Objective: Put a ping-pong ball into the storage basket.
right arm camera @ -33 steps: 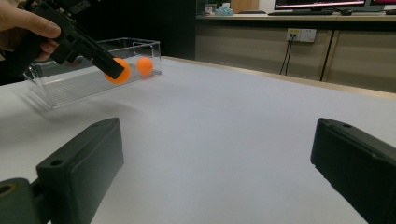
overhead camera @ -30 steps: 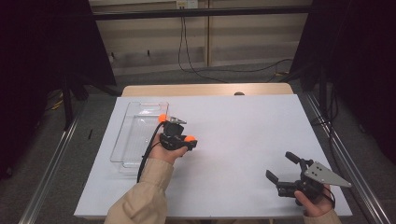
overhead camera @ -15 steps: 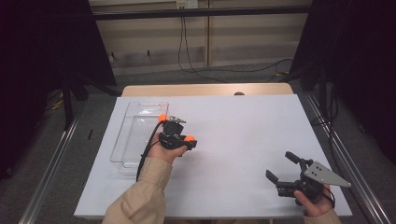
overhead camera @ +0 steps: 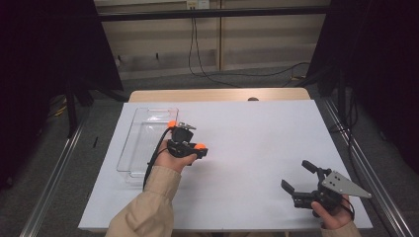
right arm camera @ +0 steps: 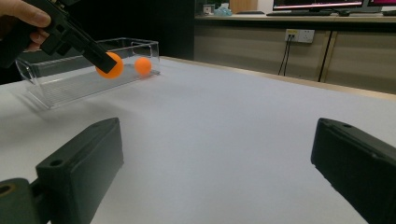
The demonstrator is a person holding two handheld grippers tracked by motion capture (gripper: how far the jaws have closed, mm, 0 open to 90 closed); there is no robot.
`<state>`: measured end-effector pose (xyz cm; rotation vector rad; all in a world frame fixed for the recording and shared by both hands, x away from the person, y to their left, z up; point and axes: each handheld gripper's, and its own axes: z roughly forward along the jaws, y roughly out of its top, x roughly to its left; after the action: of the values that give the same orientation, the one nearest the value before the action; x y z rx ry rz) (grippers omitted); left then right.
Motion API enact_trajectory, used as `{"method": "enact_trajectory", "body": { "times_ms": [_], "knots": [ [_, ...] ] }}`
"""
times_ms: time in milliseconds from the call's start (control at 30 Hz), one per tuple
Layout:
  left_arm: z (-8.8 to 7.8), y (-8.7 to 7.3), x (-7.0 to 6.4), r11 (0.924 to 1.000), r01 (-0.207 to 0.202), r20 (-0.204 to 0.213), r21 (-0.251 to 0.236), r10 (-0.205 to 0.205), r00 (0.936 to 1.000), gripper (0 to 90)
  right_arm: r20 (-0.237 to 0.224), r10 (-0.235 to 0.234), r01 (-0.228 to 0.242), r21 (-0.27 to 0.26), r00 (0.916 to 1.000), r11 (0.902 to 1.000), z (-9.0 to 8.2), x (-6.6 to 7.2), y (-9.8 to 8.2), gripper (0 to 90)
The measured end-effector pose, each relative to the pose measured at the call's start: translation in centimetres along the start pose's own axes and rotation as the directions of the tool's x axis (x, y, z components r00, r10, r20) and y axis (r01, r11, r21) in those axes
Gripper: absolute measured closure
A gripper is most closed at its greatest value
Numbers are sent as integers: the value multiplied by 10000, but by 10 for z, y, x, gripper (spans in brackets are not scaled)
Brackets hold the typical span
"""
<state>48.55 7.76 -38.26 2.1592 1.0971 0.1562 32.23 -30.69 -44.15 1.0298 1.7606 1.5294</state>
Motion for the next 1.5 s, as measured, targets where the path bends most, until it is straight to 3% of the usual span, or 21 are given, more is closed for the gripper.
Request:
{"method": "enact_trajectory", "body": {
  "times_ms": [133,267,533,667,867,900,1100,1233,1500],
  "knots": [
    [-2,1,0,10000,0,12,8,0,10000,511,-51,-175,175,47,9998,9998,0,-1,0,19],
    [-3,1,0,9999,148,122,-44,-148,9998,511,-2,18,-18,2,10000,10000,0,0,0,19],
    [-6,3,0,9998,193,110,-42,-193,9998,511,-30,-71,71,25,10000,10000,0,0,0,19],
    [-9,4,2,10000,0,154,74,-1,9999,511,15,-16,16,5,10000,10000,0,0,0,20],
    [-11,5,1,10000,72,44,42,-73,10000,511,2,-72,72,1,10000,10000,0,0,0,19],
    [-12,6,2,9999,-13,220,150,10,9998,511,-26,-131,132,23,9999,9999,0,0,0,19],
    [-13,6,1,10000,-20,-21,41,21,10000,511,14,-42,42,-3,10000,10000,0,0,0,20],
    [-13,7,1,9999,14,227,118,-16,9997,511,59,-46,46,-26,10000,10000,-1,0,0,19],
    [-15,9,0,10000,9,140,98,-10,9999,511,48,-68,68,-24,10000,10000,-1,0,0,20]
  ]
}}
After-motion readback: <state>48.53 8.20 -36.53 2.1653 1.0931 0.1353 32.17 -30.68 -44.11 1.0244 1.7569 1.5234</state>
